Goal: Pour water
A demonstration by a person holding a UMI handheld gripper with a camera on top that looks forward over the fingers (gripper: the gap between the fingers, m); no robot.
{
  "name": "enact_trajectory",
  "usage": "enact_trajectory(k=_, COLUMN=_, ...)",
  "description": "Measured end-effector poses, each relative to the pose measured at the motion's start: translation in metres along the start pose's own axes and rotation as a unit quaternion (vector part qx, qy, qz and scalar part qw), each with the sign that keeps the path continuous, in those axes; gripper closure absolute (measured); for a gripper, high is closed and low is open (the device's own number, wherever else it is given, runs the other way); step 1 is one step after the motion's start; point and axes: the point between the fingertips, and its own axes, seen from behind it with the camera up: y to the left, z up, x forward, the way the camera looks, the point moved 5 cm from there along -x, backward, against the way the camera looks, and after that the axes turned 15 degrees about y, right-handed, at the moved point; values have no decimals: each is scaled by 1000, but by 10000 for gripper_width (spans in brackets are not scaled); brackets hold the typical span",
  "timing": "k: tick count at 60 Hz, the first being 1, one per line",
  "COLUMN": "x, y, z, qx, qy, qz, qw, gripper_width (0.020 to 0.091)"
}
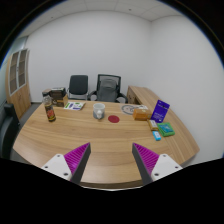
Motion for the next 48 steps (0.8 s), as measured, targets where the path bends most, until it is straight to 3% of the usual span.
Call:
enact_trajectory(k=21, x=37, y=77, z=-5, qx=-20, qy=27, qz=-11, qw=999, gripper_width=251)
enact_trajectory(k=36, x=82, y=218, z=-2, qx=-16, qy=35, qz=13, qw=999, gripper_width=249)
enact_trajectory(k=48, x=125, y=347, z=44, qx=-3, qy=2, qz=60, qw=998, gripper_width=247)
